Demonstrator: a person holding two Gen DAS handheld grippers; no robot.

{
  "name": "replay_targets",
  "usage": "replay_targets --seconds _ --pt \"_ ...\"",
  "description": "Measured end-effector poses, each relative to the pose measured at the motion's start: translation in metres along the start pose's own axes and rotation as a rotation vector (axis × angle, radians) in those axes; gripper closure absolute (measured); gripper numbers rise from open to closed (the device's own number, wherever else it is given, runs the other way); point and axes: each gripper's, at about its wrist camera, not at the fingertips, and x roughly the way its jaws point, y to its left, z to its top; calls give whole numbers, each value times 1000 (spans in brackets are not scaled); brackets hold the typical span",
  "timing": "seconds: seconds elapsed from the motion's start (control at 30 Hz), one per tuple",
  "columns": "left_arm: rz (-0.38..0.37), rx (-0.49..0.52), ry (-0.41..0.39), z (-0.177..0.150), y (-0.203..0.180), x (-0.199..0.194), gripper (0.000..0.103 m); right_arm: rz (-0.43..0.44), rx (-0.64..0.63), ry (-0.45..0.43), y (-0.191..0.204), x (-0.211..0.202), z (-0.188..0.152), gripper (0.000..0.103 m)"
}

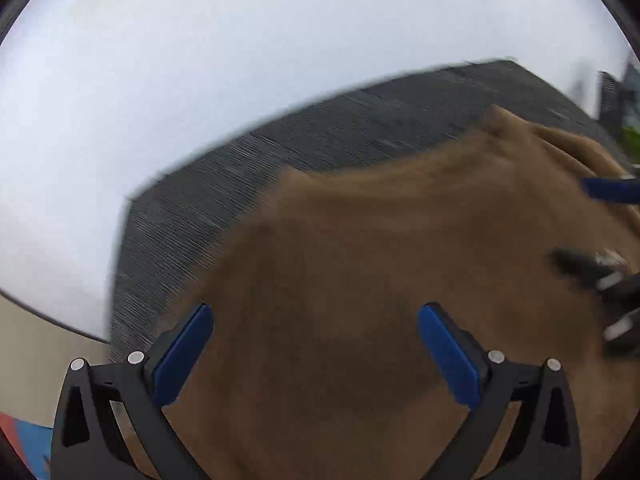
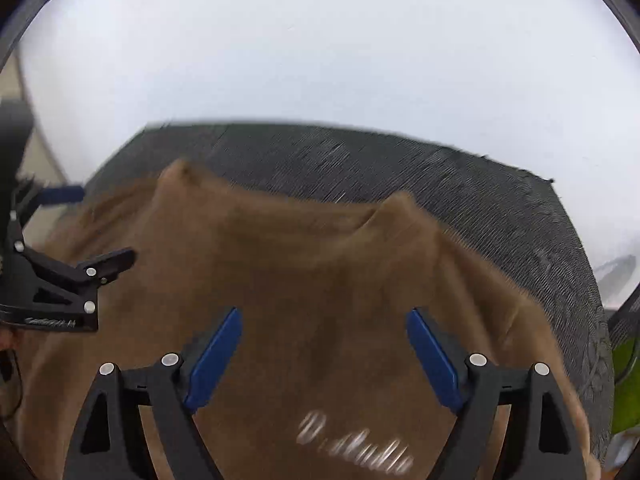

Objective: Fold clothes

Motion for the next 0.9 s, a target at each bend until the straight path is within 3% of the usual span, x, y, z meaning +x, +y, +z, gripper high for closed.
replay_targets --seconds 0.1,0.17,0.2,0.3,0.47,0.63,0.73,0.9 --pt "-3 2 26 -20 -19 -1 0 -8 -56 37 23 3 -25 16" --pt "5 -33 12 -29 -22 -4 0 -26 -54 20 26 5 -35 8" --pt "-21 -74 3 -33 -17 -3 0 -35 -42 1 25 6 -38 0" --pt "-99 -220 -20 -43 1 2 0 15 8 3 15 9 -40 0" --pt "-55 -205 -33 -44 -5 0 0 23 10 5 11 9 -41 0" --pt "-46 -269 26 -45 -3 -6 0 29 12 6 10 8 -42 0" --pt "-42 -313 45 -47 -8 -20 0 37 15 6 10 1 -45 0" --pt "-28 -286 -14 -70 -22 -69 0 126 -1 -5 9 -21 -61 0"
